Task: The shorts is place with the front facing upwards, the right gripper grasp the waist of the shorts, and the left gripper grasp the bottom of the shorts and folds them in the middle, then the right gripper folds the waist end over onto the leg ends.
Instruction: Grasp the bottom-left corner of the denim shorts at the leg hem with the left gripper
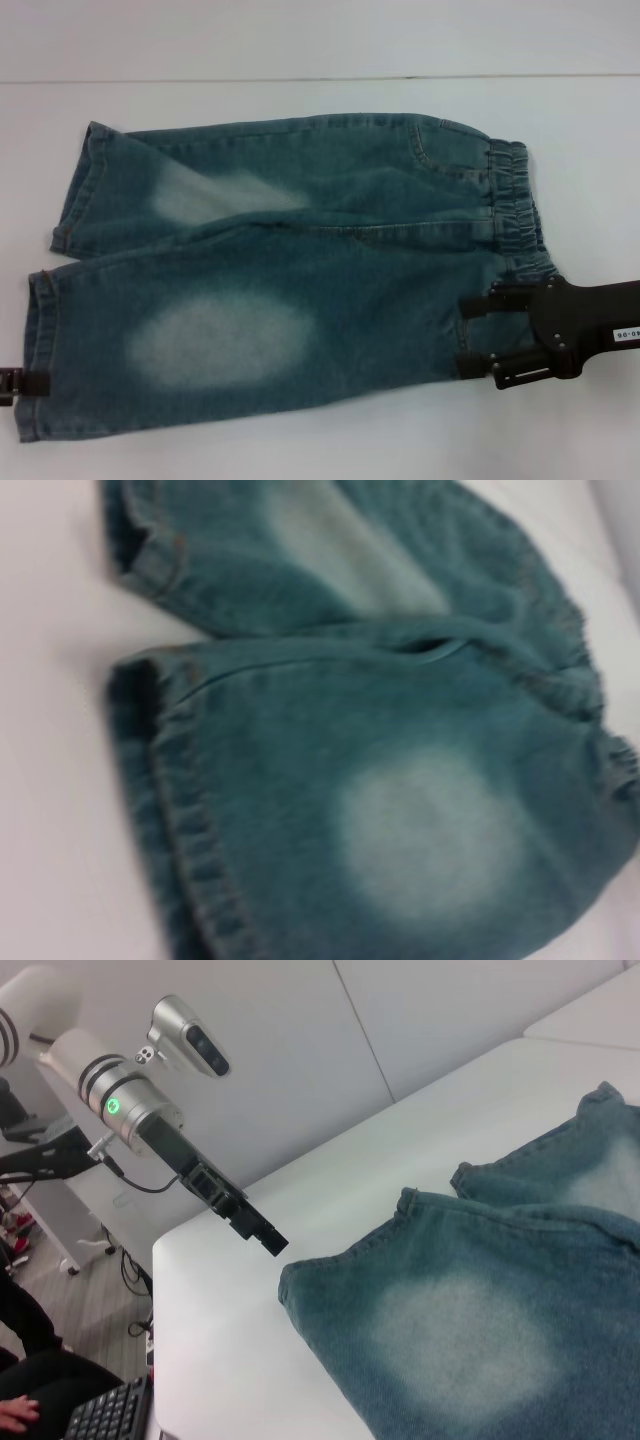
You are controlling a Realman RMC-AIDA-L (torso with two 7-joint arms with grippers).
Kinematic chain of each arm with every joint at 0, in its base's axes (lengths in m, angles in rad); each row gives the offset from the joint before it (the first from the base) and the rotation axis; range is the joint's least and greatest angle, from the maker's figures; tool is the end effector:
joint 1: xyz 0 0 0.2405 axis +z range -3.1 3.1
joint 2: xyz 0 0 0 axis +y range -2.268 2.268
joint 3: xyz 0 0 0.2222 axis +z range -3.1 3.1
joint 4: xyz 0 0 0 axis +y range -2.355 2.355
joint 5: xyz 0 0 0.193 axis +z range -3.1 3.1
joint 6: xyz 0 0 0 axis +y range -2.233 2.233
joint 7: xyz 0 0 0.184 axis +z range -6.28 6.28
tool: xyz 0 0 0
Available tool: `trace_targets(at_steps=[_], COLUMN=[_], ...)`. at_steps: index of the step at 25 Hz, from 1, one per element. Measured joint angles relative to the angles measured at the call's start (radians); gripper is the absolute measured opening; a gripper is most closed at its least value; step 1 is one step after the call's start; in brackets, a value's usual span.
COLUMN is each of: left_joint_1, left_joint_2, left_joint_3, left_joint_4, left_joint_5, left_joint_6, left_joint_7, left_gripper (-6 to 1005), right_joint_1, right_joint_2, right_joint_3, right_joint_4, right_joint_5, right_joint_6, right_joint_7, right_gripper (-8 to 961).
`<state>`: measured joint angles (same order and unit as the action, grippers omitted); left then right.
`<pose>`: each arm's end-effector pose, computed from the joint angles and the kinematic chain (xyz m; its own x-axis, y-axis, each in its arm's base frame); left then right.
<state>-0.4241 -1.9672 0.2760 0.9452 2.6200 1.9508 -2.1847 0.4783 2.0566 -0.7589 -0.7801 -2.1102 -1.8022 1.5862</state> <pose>-0.3106 0.2344 0.0715 0.1612 0.9563 0.2439 0.9863 -0.1652 -0.0042 0.2136 0.2679 -0.0109 0.7941 -0.4904 -0.3591 -0.4891 -0.8663 0.1015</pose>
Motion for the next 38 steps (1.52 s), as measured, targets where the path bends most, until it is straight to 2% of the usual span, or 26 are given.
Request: trace_targets(at_steps=[7, 16, 27, 38], left_joint_1=[-0.001, 0.01, -0.002, -0.009], left_joint_2=[-0.001, -0.014, -0.02, -0.024], left_joint_3=[0.014, 0.046, 0.092, 0.095], left_joint_4=[-0.009, -0.018, -0.057, -0.059], left_joint_5=[0.049, 0.051, 0.052, 0.047], left_joint_6=[-0.045, -0.083, -0.123, -0.124], left_joint_7=[0.004, 0.004, 0.003, 0.003], left_gripper=[933, 933, 932, 932], right_joint_1=[0.011, 0.02, 0.02, 0.018], right_joint_2=[0.003, 0.004, 0.005, 0.007], right_joint_3=[-0.001, -0.002, -0.002, -0.004], right_joint_4=[0.001, 0.001, 0.0, 0.001], right_joint_5=[-0.005, -0.005, -0.005, -0.005], right_joint_6=[0.002, 0.003, 0.002, 0.009], right_joint_7=[0.0, 0.0, 0.0, -0.002], right_gripper=[937, 936, 937, 937])
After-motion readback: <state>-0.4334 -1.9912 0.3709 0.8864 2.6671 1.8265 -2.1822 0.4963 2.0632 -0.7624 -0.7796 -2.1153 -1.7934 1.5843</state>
